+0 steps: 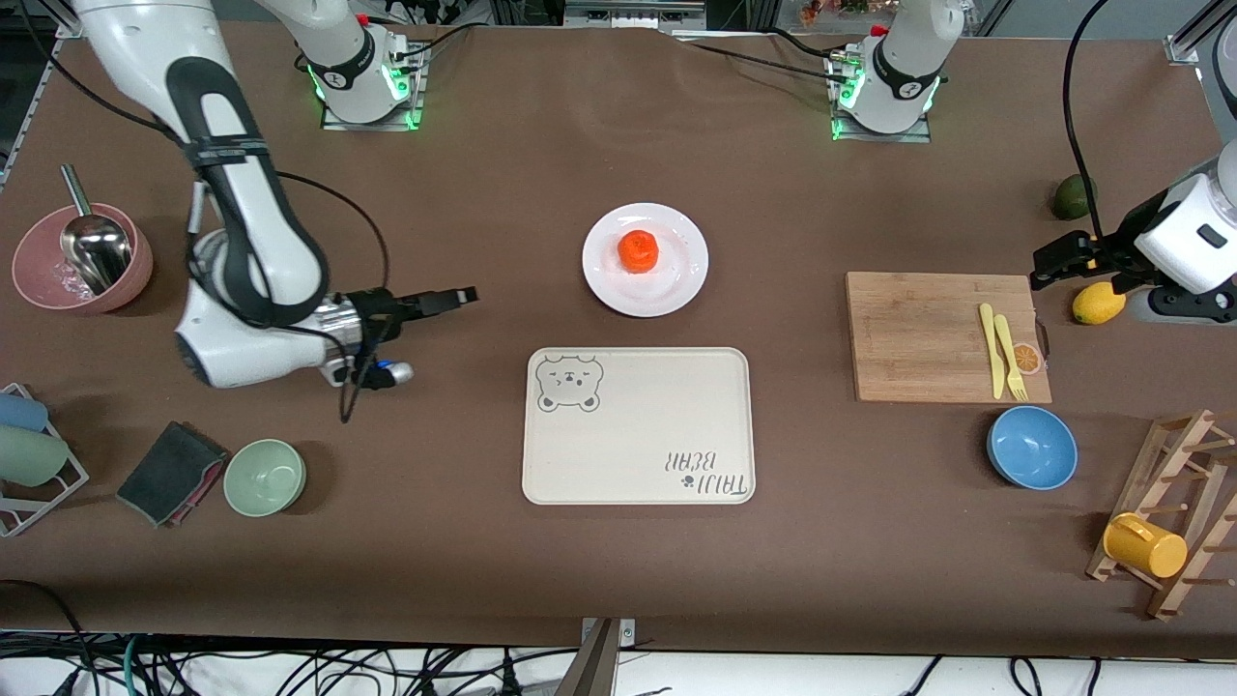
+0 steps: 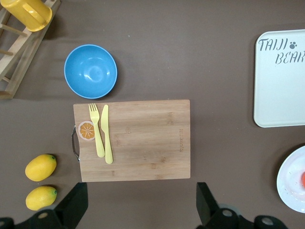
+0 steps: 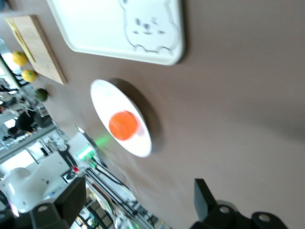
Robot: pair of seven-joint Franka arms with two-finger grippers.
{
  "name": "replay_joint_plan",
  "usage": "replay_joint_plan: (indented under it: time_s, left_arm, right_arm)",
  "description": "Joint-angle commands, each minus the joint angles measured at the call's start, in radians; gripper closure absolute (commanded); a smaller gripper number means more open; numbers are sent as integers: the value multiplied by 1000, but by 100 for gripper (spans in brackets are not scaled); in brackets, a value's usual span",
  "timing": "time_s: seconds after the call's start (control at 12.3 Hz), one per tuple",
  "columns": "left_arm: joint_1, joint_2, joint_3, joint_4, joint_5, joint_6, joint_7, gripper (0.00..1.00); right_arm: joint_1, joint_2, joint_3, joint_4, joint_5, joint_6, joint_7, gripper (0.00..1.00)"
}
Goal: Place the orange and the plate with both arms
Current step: 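Move the right gripper to the white plate's rim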
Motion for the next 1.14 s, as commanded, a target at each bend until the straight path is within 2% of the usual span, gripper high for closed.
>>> replay_joint_plan:
  time_s: [0.0, 0.32, 0.57, 0.97, 1.06]
  left_arm:
    - [-33, -24, 56, -30, -38, 21, 29, 0]
    - [-28, -13, 58, -19, -40, 13, 19, 0]
    - [-24, -11, 58, -13, -40, 13, 20, 0]
    - [-25, -2, 57, -8, -40, 16, 25, 0]
    - [-25, -2, 57, -8, -40, 16, 23, 0]
  right_arm:
    - [14, 3, 9, -92, 119, 63, -175, 0]
    - [48, 78, 26, -109, 162, 116, -263, 0]
    - [100, 129, 26, -109, 296, 159, -350, 0]
    - [212, 143, 27, -124, 322, 282, -359, 0]
    - [243, 143, 26, -126, 353, 311, -359, 0]
